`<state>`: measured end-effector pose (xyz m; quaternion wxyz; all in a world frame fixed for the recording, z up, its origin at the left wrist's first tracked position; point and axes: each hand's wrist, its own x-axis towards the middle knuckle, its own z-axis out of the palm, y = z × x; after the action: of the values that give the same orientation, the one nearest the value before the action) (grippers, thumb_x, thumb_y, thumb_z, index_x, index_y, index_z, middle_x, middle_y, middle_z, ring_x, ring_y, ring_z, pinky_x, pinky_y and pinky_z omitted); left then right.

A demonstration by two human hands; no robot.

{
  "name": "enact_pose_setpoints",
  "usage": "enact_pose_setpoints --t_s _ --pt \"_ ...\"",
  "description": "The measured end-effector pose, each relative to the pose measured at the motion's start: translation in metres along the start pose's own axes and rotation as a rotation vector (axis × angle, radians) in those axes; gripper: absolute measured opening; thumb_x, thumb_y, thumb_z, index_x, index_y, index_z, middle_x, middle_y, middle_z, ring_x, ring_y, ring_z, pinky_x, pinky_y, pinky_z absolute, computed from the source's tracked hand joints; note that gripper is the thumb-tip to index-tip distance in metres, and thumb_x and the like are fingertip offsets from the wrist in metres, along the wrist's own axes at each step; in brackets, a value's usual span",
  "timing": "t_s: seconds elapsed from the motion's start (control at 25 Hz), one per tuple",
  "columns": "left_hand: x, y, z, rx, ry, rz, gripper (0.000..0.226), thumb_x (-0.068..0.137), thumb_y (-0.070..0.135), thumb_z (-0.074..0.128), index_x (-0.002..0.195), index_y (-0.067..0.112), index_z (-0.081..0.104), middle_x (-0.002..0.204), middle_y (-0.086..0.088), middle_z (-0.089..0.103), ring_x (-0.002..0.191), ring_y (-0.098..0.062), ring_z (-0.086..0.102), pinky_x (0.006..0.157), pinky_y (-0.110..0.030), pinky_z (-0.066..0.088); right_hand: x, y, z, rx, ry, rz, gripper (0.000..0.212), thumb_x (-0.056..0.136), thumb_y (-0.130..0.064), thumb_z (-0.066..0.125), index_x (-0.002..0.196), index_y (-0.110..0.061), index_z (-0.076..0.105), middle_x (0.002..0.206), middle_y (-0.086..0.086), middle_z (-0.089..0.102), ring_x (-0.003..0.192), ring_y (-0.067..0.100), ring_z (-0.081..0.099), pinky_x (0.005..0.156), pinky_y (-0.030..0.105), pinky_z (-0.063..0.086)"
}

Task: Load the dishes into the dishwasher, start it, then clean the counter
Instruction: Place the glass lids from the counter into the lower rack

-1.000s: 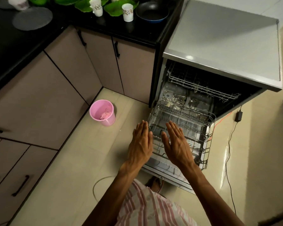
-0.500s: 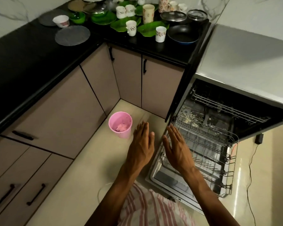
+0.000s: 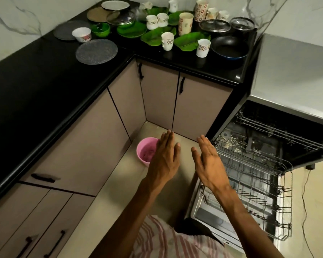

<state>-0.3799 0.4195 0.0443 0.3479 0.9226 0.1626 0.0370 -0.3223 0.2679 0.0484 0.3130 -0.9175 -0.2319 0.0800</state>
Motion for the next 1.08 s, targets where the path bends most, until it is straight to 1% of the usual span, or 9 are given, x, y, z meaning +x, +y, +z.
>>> enact_pose_setpoints --t_s 0.08,0.24,0.4,0.52,0.6,0.76,0.96,1.08 --pt "0.022 0.000 -0.006 -0.053 -0.011 -0.049 0.056 0.104 0.038 0.029 0.153 0.015 0.015 0.161 -0.002 0.014 0.148 -0.012 0.009 0.121 -0.035 0.015 0.019 -0.001 -0.001 0.000 -0.012 -0.001 0.059 0.103 -0.047 0.029 0.152 -0.015 0.029 0.161 0.002 0.021 0.149 0.011 0.012 0.122 0.039 0.018" --pt "0.062 0.008 -0.016 -0.071 0.004 -0.057 0.055 0.104 0.038 0.027 0.153 0.016 0.014 0.161 -0.001 0.012 0.148 -0.011 0.008 0.121 -0.036 0.018 0.067 0.002 -0.004 0.002 -0.002 -0.029 0.059 0.102 -0.046 0.030 0.151 -0.014 0.030 0.160 0.004 0.024 0.148 0.012 0.014 0.121 0.041 0.020" --pt "0.105 0.019 -0.033 -0.060 0.042 -0.097 0.055 0.104 0.037 0.027 0.153 0.015 0.015 0.161 -0.001 0.012 0.148 -0.011 0.007 0.121 -0.031 0.013 0.116 0.003 -0.012 0.012 0.016 -0.072 0.058 0.103 -0.047 0.031 0.151 -0.014 0.032 0.159 0.007 0.026 0.148 0.013 0.016 0.121 0.042 0.019" --pt "0.135 0.025 -0.042 -0.067 0.058 -0.099 0.054 0.105 0.035 0.028 0.153 0.014 0.014 0.161 -0.001 0.011 0.147 -0.011 0.007 0.119 -0.024 0.008 0.154 0.003 -0.021 0.009 0.034 -0.103 0.063 0.101 -0.053 0.026 0.151 -0.015 0.031 0.159 0.007 0.026 0.145 0.007 0.012 0.121 0.044 0.019" --pt "0.155 0.027 -0.046 -0.073 0.067 -0.097 0.054 0.104 0.036 0.028 0.153 0.014 0.015 0.161 -0.002 0.012 0.147 -0.011 0.007 0.120 -0.025 0.010 0.176 0.002 -0.024 0.006 0.038 -0.101 0.061 0.102 -0.051 0.028 0.150 -0.015 0.031 0.159 0.007 0.026 0.143 0.006 0.012 0.121 0.045 0.020" --pt "0.192 0.021 -0.052 -0.085 0.020 -0.108 0.054 0.104 0.036 0.026 0.153 0.016 0.013 0.161 -0.001 0.010 0.147 -0.010 0.006 0.119 -0.026 0.008 0.214 -0.003 -0.023 0.008 0.035 -0.083 0.062 0.101 -0.051 0.026 0.151 -0.014 0.030 0.159 0.006 0.025 0.145 0.010 0.014 0.121 0.044 0.018" --pt "0.246 0.003 -0.057 -0.083 -0.024 -0.076 0.054 0.104 0.037 0.026 0.153 0.016 0.014 0.161 -0.002 0.012 0.148 -0.012 0.008 0.118 -0.024 0.008 0.260 -0.014 -0.016 -0.012 0.054 -0.042 0.065 0.100 -0.053 0.023 0.151 -0.014 0.030 0.159 0.007 0.025 0.148 0.013 0.016 0.122 0.037 0.012" --pt "0.277 0.000 -0.062 -0.126 -0.040 -0.057 0.054 0.104 0.038 0.026 0.153 0.017 0.014 0.161 -0.002 0.013 0.148 -0.013 0.009 0.118 -0.026 0.008 0.282 -0.021 -0.018 -0.012 0.079 -0.007 0.065 0.099 -0.053 0.024 0.151 -0.014 0.031 0.159 0.007 0.027 0.148 0.015 0.018 0.122 0.041 0.017"
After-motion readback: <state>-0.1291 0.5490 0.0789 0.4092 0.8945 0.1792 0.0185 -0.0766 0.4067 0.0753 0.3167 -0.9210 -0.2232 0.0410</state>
